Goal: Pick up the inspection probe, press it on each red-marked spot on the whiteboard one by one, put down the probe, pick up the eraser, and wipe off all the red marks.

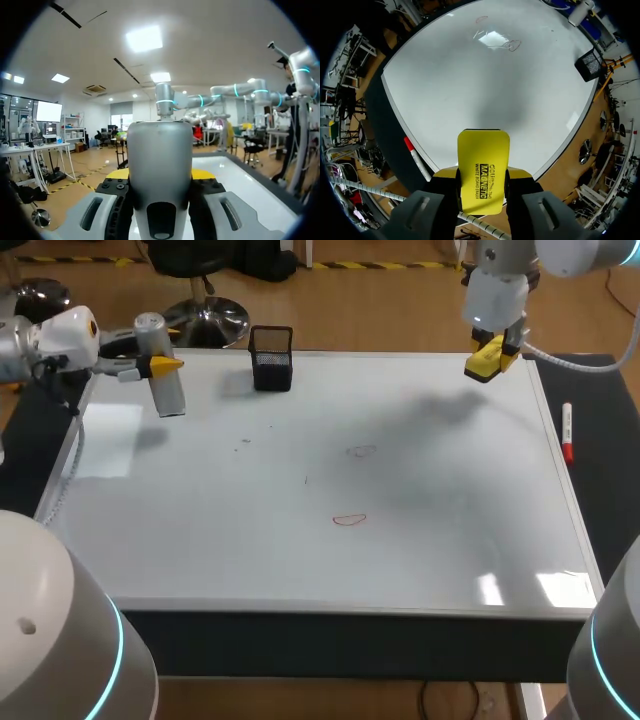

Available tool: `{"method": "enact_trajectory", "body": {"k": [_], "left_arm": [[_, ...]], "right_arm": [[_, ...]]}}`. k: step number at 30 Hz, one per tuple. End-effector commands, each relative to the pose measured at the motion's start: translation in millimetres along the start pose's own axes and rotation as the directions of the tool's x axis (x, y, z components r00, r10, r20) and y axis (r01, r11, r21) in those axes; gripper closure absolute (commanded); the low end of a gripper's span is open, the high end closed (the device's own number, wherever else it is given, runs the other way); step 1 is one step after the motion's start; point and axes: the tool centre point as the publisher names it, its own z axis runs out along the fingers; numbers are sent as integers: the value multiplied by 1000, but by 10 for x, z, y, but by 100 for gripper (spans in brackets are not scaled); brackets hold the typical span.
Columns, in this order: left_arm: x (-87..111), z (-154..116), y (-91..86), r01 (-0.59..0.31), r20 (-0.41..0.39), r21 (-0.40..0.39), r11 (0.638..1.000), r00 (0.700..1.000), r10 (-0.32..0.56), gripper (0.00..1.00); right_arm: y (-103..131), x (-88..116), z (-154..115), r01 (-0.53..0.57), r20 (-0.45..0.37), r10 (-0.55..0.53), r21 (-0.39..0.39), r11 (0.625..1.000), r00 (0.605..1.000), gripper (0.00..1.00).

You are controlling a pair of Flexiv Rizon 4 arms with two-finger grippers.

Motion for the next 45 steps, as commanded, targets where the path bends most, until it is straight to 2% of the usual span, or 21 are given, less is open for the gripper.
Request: {"method": "enact_trajectory", "body": {"k": [1, 5, 18, 25, 34, 38, 40, 45], "left_arm": [[47, 10, -32, -3, 76, -4, 1000, 997, 3, 100], [47, 10, -32, -3, 76, -4, 1000, 997, 3, 100], [47, 10, -32, -3, 76, -4, 1000, 997, 3, 100], [47, 10, -32, -3, 76, -4, 1000, 997, 3, 100], [47, 10, -32, -3, 76, -4, 1000, 997, 3, 100], [47, 10, -32, -3, 76, -4, 1000, 997, 3, 100], [47, 10, -32, -3, 76, -4, 1000, 997, 3, 100], [47, 10, -32, -3, 76, -4, 1000, 997, 3, 100]], "right_arm": [[-9, 1, -11, 2, -4, -2, 2, 1000, 1000, 100], [15, 10, -15, 7, -2, -7, 5, 1000, 1000, 100], [815, 30, -56, 204, -44, -202, 56, 977, 978, 100], [1524, -167, -13, 321, -18, -320, 68, 945, 947, 100], [2400, -407, 78, 456, -28, -455, 64, 888, 890, 100], [2673, -525, 183, 500, -22, -500, 35, 865, 866, 100], [2756, -575, 208, 508, 17, -509, 28, 861, 861, 100], [2897, -696, 290, 545, 25, -546, 22, 838, 837, 100]]}}
